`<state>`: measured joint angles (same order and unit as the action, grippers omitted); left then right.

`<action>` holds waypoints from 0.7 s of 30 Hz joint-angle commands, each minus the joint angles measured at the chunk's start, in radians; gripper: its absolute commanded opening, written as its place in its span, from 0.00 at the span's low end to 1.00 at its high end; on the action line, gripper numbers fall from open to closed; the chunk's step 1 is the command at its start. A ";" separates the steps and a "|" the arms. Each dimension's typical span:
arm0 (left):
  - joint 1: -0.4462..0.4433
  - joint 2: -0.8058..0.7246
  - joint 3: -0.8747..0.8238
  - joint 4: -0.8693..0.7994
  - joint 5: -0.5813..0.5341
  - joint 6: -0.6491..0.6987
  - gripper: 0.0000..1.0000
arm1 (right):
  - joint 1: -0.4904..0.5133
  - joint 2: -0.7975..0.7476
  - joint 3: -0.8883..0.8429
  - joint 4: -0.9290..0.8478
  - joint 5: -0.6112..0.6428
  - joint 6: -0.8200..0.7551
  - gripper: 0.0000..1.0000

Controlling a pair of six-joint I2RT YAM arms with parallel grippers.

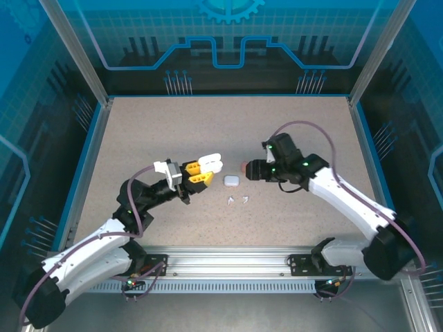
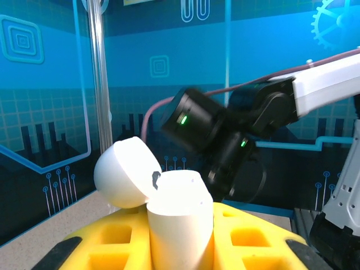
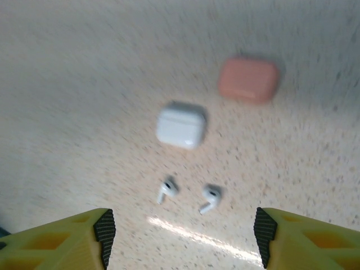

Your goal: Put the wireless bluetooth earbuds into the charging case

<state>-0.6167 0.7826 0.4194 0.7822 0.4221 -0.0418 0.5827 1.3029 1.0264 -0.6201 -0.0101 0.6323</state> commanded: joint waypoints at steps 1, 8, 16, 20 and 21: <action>-0.006 -0.033 -0.012 0.019 -0.020 0.034 0.09 | 0.057 0.094 0.019 -0.093 0.060 0.036 0.68; -0.006 -0.078 -0.029 0.006 -0.045 0.043 0.09 | 0.122 0.299 0.090 -0.134 0.126 0.054 0.57; -0.006 -0.117 -0.039 -0.024 -0.057 0.056 0.09 | 0.155 0.458 0.156 -0.132 0.128 0.064 0.50; -0.007 -0.125 -0.041 -0.027 -0.059 0.056 0.08 | 0.161 0.493 0.160 -0.120 0.125 0.073 0.48; -0.007 -0.125 -0.041 -0.026 -0.060 0.056 0.09 | 0.162 0.502 0.162 -0.120 0.124 0.075 0.48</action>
<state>-0.6182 0.6720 0.3927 0.7494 0.3813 -0.0154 0.7326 1.7813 1.1614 -0.7219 0.1017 0.6823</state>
